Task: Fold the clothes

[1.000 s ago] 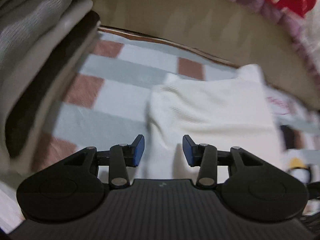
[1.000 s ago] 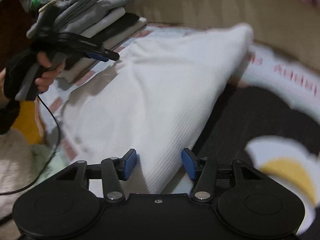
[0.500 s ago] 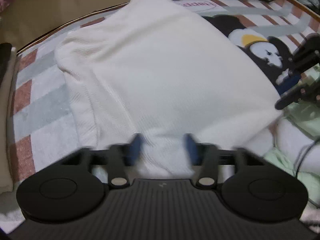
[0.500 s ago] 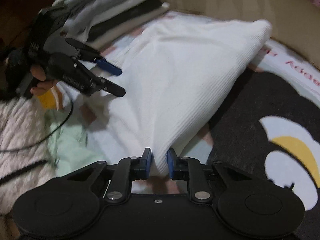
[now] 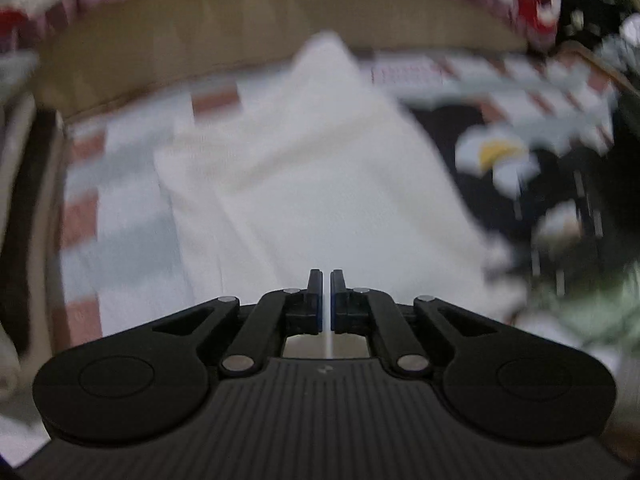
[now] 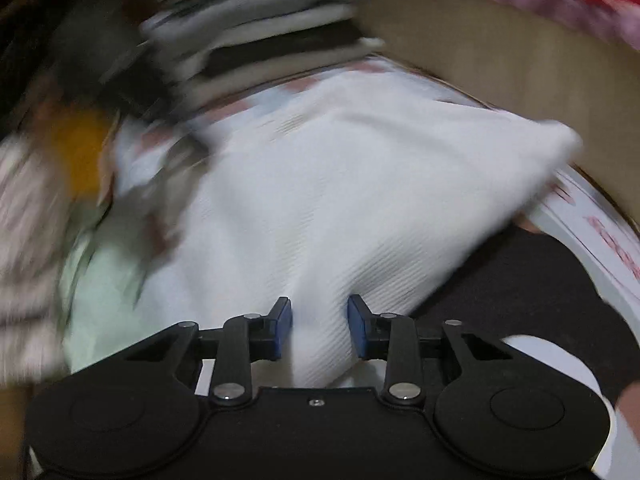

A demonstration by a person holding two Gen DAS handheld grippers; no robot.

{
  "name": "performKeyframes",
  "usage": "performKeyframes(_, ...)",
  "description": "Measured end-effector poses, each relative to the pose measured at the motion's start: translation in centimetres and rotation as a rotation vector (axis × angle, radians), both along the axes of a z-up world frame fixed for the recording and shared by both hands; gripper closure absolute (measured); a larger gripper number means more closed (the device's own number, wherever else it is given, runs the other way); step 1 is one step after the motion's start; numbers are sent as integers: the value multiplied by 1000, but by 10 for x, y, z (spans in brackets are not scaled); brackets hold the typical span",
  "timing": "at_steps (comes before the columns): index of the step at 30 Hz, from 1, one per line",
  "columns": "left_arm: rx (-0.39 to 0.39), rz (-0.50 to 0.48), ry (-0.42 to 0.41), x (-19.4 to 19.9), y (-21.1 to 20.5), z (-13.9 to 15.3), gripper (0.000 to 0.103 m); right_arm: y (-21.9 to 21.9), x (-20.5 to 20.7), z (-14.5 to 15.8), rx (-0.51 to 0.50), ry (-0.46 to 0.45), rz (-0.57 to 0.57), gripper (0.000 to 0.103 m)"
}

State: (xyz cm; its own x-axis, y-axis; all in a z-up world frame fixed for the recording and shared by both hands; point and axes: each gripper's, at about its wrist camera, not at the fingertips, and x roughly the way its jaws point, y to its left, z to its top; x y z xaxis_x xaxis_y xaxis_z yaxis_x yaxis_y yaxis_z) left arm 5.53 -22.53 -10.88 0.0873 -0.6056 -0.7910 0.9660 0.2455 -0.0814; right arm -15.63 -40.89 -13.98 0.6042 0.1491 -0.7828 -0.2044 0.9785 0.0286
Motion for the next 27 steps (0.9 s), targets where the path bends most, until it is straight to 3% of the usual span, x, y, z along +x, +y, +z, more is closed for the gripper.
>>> performKeyframes(2,-47,27,31,0,-18,2,85,1,-9,3,5,-6,-4,76)
performKeyframes(4,-88,9,82,-9,-38,-4,69,-1,-16,6,49,17,24,91)
performKeyframes(6,-100,-24,98,-24,-57,-21,61,0,-20,7,101,67,76,95)
performKeyframes(7,-79,-37,80,-31,-62,-28,60,0,-20,9,118,95,100,103)
performKeyframes(9,-36,-63,43,-46,-71,-42,60,-15,-18,23,178,90,65,103)
performKeyframes(11,-36,-85,34,-55,-72,-48,54,-51,-13,48,278,-2,-76,99)
performKeyframes(13,-70,-93,52,-58,-67,-48,34,-93,2,63,358,-61,-224,86)
performKeyframes(15,-84,-113,82,-60,-68,-52,28,-136,21,70,432,-93,-362,71)
performKeyframes(17,-48,-185,102,-68,-74,-62,31,-169,46,57,508,-65,-458,68)
performKeyframes(19,-13,-248,60,-80,-76,-72,62,-188,68,34,565,-3,-536,56)
performKeyframes(20,-22,-262,38,-84,-73,-70,70,-197,80,22,593,28,-575,52)
performKeyframes(21,-28,-267,20,-86,-71,-66,85,-202,88,11,612,45,-602,47)
performKeyframes(22,-28,-256,23,-86,-69,-65,89,-203,93,-1,621,44,-614,47)
performKeyframes(23,-34,-234,49,-84,-66,-64,90,-204,98,-12,630,43,-626,51)
performKeyframes(24,-40,-212,76,-81,-63,-64,91,-203,103,-20,629,22,-622,82)
performKeyframes(27,-37,-182,143,-76,-58,-69,92,-198,111,-18,595,-63,-584,89)
